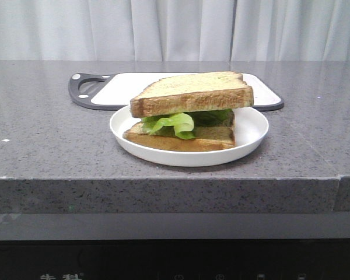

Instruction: Left arm grabs bread, right arm adds lettuce

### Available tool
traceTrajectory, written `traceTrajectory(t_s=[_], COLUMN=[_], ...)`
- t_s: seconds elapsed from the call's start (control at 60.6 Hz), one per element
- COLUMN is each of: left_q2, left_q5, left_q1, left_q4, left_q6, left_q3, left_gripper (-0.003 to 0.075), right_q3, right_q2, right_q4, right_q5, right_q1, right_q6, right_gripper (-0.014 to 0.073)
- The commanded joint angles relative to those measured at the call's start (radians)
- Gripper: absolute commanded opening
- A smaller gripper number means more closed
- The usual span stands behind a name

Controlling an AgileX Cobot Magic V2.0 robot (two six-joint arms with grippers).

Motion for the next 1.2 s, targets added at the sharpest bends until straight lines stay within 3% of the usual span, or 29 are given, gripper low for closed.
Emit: traceTrajectory(t_s=[0.0,0.33,1.187], left_q2=[-0.001,-0.025,-0.023], left_q5=[-0.087,-0.199,-0.168], left_q1=[0.035,0.079,0.079], left_q4=[0.002,-0.011,-0.014], left_q6=[-0.013,-0.013,-0.013], left_q3=[0.007,0.149,0.146], left_gripper=[-0.0019,-0.0019,-0.0019], right_q3=[-0.028,-0.028,-0.028], right_q2=[0.005,0.005,0.005], right_q4=[0.0,0.0,0.0], right_q5=[-0.083,-0.082,-0.082], right_q1=[-0.003,-0.003,-0.003], right_q6=[0.0,0.0,0.0], right_gripper=[-0.0058,-0.0058,-0.0058])
